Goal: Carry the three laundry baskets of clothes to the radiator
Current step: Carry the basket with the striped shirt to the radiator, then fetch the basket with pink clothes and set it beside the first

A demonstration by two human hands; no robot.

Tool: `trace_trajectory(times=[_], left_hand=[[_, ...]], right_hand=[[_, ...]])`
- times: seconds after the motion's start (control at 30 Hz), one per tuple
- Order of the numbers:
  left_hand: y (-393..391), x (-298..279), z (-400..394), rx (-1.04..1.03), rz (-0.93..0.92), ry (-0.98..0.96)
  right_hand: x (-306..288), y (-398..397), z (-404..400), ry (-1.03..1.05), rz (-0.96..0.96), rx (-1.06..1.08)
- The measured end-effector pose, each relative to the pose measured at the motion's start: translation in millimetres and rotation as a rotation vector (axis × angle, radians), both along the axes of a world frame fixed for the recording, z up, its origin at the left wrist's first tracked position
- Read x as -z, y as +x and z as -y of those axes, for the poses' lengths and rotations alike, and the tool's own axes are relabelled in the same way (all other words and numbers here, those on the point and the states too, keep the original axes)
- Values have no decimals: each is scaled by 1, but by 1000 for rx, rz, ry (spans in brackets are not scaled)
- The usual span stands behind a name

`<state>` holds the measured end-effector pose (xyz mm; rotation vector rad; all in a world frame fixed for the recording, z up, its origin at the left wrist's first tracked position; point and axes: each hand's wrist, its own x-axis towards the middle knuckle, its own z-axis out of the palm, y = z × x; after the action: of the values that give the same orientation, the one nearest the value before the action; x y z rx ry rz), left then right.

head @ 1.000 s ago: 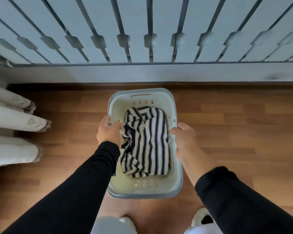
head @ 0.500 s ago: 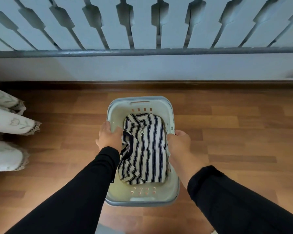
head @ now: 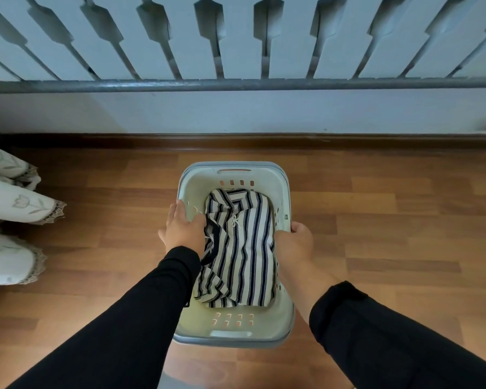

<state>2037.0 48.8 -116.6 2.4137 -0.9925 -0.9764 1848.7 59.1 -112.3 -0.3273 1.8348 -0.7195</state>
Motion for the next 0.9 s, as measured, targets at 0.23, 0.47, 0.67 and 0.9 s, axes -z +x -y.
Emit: trace_trajectory(times=[0.23,0.47,0.67,0.9], left_hand=[[-10,-28,-16,-71,-11,78],[-66,-132,-59,-70,-18,-16],[-135,-302,-14,-47,-265,-203],[-204,-516,-16,-81,-552,-211]], right_hand=[[-23,-12,5,41,45,-84],[-121,-28,-29,-24,36,-68],[-285,-46,-22,-205,85,55],[-493,-91,-44,-326,72,315]])
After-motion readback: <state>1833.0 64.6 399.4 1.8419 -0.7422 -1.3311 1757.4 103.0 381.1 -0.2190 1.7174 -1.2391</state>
